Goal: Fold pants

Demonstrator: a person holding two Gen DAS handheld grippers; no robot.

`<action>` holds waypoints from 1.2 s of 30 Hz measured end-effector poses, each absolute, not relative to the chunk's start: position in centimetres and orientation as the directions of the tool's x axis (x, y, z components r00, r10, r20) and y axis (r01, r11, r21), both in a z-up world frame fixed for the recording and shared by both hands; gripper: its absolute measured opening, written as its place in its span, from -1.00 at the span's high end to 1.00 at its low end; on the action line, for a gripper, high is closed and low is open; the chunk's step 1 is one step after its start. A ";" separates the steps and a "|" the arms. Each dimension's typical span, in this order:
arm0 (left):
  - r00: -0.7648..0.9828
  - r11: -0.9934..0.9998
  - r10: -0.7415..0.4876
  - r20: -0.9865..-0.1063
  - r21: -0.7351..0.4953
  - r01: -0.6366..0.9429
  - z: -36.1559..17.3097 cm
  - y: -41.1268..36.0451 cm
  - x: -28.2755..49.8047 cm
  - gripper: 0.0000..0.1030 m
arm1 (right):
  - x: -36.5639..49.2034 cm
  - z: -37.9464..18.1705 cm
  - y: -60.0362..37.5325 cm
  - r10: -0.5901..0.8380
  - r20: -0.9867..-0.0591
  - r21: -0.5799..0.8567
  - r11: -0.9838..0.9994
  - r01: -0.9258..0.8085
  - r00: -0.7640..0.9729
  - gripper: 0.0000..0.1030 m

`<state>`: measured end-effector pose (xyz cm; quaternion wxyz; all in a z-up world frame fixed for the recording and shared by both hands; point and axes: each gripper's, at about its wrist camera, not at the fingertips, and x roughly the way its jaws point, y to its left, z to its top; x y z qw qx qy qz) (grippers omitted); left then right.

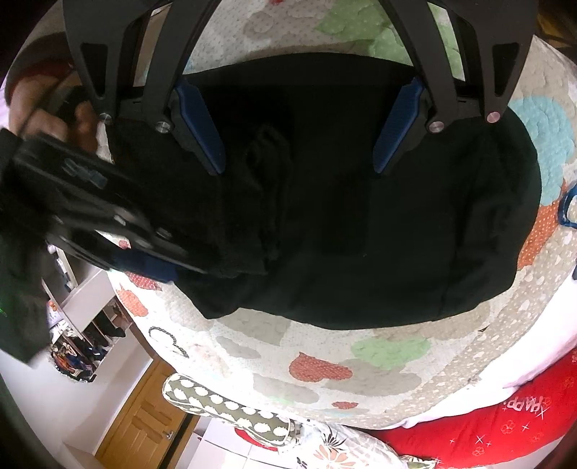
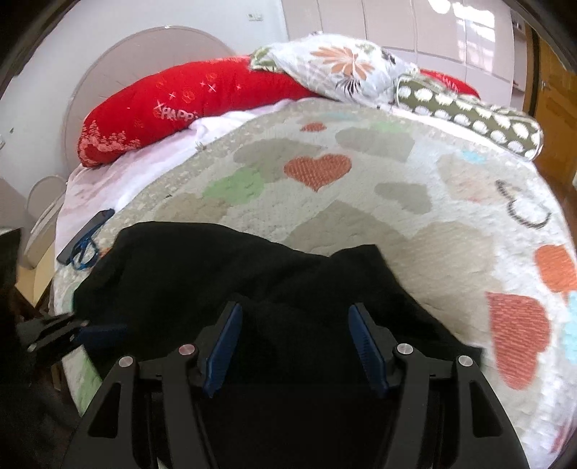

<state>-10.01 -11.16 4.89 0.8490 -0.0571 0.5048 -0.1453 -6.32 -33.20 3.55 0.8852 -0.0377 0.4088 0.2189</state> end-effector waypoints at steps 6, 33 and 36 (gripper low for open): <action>0.458 0.954 -0.296 -0.838 -0.236 0.185 4.8 -11.2 -10.2 -0.63 | -8.6 2.3 -34.7 0.323 -0.760 0.093 0.913 -0.398 0.564 -0.25; 0.579 0.843 -0.367 -0.728 -0.524 -0.124 4.3 1.1 -14.9 -0.71 | -3.5 6.5 -19.7 0.497 -0.752 0.074 0.716 -0.694 0.433 -0.59; 0.562 0.833 -0.379 -0.735 -0.536 -0.140 3.3 1.0 -13.9 -0.71 | -2.4 5.7 -17.0 0.492 -0.776 0.056 0.677 -0.734 0.394 -0.59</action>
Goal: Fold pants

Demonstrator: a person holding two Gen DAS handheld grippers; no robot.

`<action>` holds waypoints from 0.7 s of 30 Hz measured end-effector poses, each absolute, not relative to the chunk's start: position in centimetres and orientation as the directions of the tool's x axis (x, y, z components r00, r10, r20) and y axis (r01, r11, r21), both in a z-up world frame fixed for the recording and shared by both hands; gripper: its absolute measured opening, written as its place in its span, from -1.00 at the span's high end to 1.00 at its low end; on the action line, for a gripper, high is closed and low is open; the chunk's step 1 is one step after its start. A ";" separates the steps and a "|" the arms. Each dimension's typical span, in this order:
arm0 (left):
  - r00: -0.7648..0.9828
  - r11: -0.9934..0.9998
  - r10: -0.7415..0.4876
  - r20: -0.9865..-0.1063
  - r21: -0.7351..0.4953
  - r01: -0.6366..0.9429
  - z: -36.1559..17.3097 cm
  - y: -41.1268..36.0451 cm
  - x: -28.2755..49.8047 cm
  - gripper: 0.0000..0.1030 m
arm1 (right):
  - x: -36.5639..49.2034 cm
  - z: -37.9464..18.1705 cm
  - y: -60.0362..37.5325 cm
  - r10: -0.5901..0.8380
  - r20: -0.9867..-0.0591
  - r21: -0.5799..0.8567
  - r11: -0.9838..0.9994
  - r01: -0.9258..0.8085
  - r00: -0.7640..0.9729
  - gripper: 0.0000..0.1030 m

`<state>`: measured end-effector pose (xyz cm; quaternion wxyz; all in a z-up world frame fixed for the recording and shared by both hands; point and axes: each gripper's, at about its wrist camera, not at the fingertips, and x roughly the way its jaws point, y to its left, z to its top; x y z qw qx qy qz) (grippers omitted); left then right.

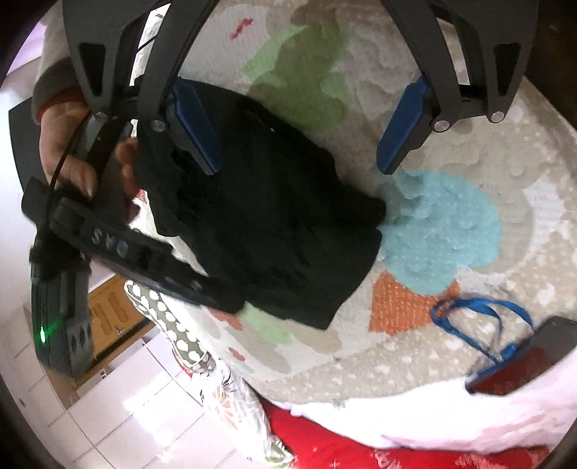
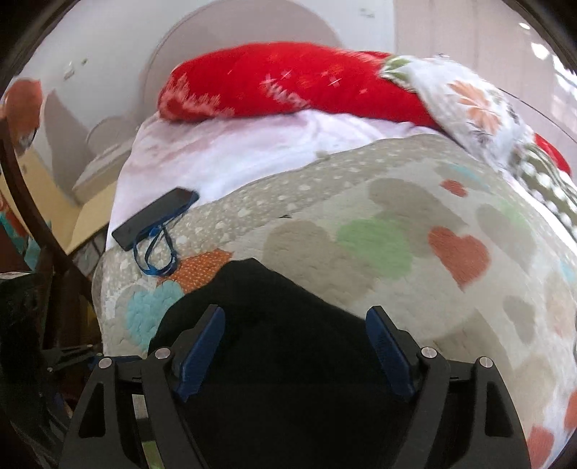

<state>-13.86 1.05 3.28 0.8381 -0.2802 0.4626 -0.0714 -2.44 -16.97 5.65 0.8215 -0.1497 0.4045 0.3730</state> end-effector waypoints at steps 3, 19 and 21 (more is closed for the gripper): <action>0.551 0.828 -0.385 -0.740 -0.541 -0.148 2.4 0.8 -12.9 -0.71 | -1.5 4.6 -14.7 0.483 -0.794 0.047 0.653 -0.756 0.368 -0.60; 0.661 0.850 -0.371 -0.652 -0.525 -0.040 5.9 -0.3 -12.9 0.17 | -0.3 4.1 -15.5 0.621 -0.742 0.239 0.599 -0.764 0.254 0.43; 0.698 0.864 -0.387 -0.602 -0.501 0.047 8.3 -1.9 -13.8 0.25 | -1.2 7.0 -18.6 0.677 -0.673 0.272 0.600 -0.752 0.298 0.45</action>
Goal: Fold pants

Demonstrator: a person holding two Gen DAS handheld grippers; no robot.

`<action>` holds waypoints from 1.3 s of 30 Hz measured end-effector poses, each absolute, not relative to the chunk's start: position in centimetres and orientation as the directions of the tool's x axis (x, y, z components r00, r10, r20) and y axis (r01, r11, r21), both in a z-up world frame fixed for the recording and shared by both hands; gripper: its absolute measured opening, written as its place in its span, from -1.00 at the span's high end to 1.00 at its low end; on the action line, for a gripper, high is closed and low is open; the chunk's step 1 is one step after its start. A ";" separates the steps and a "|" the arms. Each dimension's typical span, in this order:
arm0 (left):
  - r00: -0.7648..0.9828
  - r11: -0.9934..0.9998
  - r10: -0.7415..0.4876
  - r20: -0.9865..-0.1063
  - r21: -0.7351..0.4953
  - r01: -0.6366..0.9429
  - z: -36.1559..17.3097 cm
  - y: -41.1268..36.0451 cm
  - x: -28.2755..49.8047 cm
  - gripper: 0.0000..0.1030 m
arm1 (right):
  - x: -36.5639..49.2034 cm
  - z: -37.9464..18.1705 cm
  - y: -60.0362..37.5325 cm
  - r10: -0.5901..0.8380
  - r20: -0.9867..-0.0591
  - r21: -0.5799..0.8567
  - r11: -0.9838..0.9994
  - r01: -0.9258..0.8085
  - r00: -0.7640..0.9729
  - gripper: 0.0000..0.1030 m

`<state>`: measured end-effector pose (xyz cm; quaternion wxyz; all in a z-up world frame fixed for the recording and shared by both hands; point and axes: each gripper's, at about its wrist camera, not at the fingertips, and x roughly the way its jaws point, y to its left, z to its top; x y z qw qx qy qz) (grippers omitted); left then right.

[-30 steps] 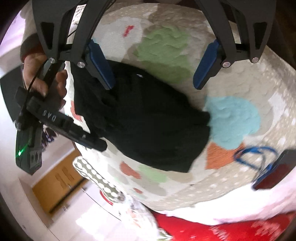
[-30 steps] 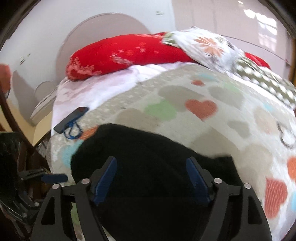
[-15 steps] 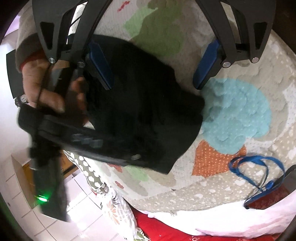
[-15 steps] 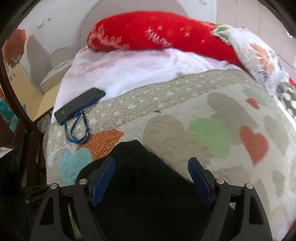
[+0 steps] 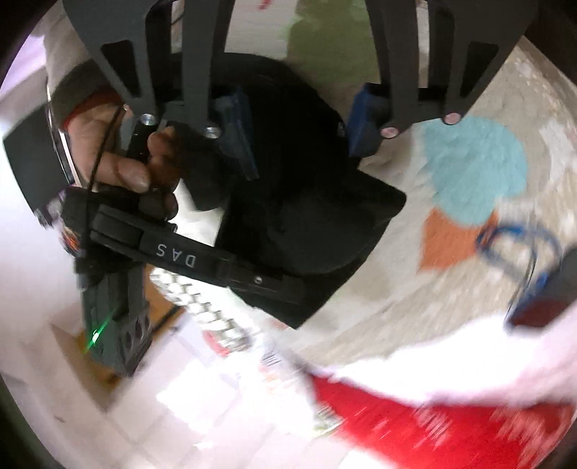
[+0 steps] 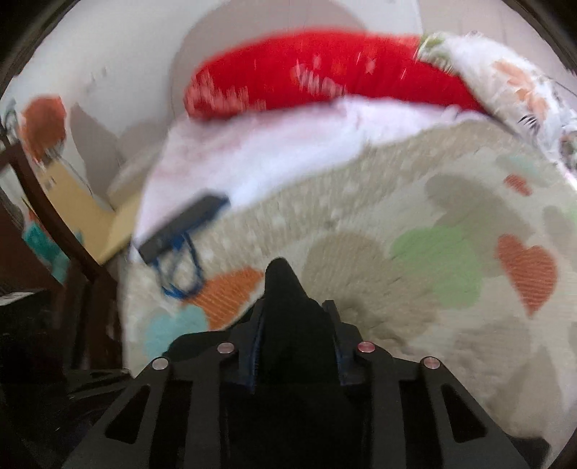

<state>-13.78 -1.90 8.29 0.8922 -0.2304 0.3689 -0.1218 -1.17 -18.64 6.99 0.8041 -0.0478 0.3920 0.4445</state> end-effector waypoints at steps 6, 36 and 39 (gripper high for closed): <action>0.695 0.869 -0.489 -0.527 -0.357 0.341 12.6 -11.1 -15.2 0.25 | -3.4 11.1 -30.5 0.728 -0.531 0.359 0.657 -0.663 0.434 0.45; 0.456 0.853 -0.481 -0.749 -0.279 0.442 5.8 -14.6 -12.8 -0.62 | -10.0 2.7 -42.8 0.571 -0.599 0.512 0.812 -0.281 0.561 0.84; 0.472 0.835 -0.519 -0.712 -0.304 0.459 7.2 -14.3 -13.5 -0.62 | -12.0 5.2 -42.9 0.528 -0.593 0.416 0.848 -0.329 0.608 0.84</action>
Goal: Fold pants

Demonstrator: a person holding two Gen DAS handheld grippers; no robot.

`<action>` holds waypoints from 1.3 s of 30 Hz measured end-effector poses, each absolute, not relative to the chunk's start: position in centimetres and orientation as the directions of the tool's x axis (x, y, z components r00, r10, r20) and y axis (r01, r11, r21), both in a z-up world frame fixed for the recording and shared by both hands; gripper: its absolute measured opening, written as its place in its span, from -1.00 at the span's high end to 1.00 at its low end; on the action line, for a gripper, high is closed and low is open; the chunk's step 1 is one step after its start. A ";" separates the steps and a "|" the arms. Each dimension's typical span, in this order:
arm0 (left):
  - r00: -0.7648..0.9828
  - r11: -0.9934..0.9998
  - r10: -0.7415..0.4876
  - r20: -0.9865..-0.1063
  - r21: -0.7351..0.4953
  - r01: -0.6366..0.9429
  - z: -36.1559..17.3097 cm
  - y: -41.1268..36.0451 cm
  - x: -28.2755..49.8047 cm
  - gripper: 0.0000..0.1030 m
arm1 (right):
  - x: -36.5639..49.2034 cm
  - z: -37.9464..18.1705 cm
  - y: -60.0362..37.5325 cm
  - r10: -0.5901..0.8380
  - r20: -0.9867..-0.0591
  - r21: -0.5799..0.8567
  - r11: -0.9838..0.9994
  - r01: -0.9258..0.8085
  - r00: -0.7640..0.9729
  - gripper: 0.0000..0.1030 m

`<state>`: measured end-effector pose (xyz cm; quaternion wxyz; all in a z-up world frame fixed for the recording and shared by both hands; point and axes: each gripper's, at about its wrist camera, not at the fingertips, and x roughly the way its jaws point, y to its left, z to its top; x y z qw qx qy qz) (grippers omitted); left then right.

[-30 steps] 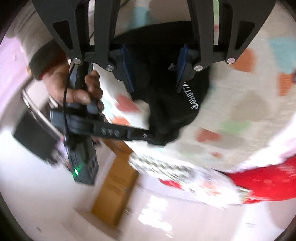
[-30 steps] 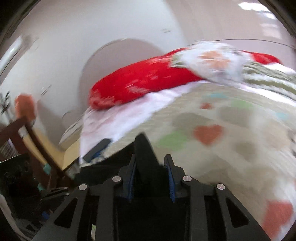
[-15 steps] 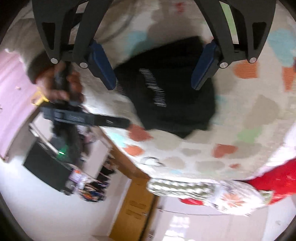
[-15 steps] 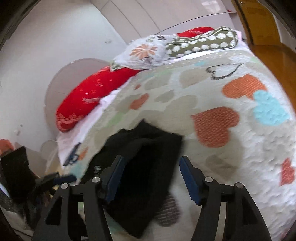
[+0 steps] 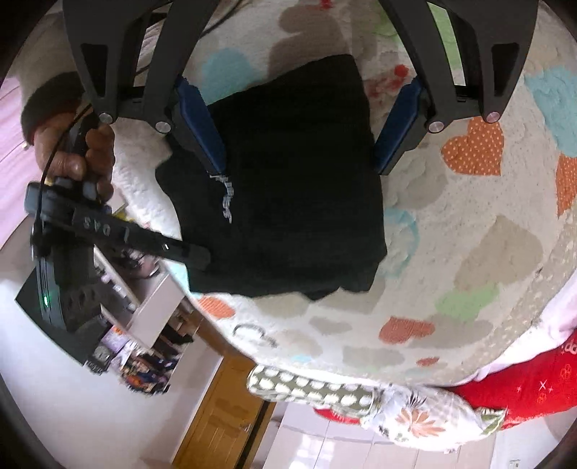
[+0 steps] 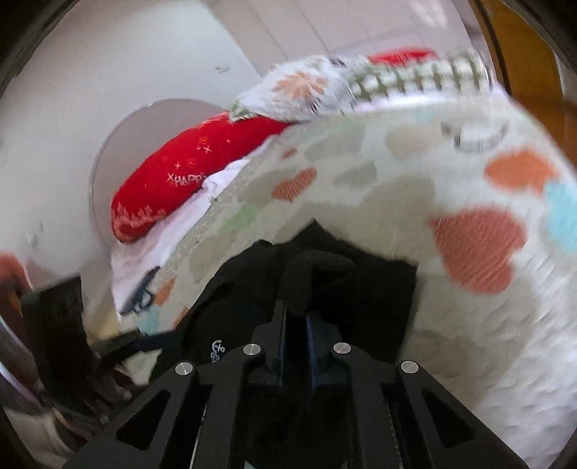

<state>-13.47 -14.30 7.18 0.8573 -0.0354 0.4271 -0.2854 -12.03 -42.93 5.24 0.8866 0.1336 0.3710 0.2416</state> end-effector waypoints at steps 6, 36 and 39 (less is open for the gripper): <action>0.409 0.843 -0.478 -0.777 -0.275 0.463 4.5 -16.2 -12.9 -0.64 | -12.1 2.8 -44.5 0.428 -0.687 0.367 0.902 -0.228 0.587 0.83; 0.458 0.812 -0.520 -0.722 -0.251 0.526 4.5 -16.1 -14.3 -0.82 | 2.0 0.1 -30.1 0.429 -0.811 0.170 0.823 -0.542 0.398 0.89; 0.438 0.804 -0.533 -0.724 -0.271 0.530 5.2 -15.6 -14.3 -0.82 | 1.9 1.6 -32.5 0.482 -0.761 0.248 0.835 -0.492 0.433 0.84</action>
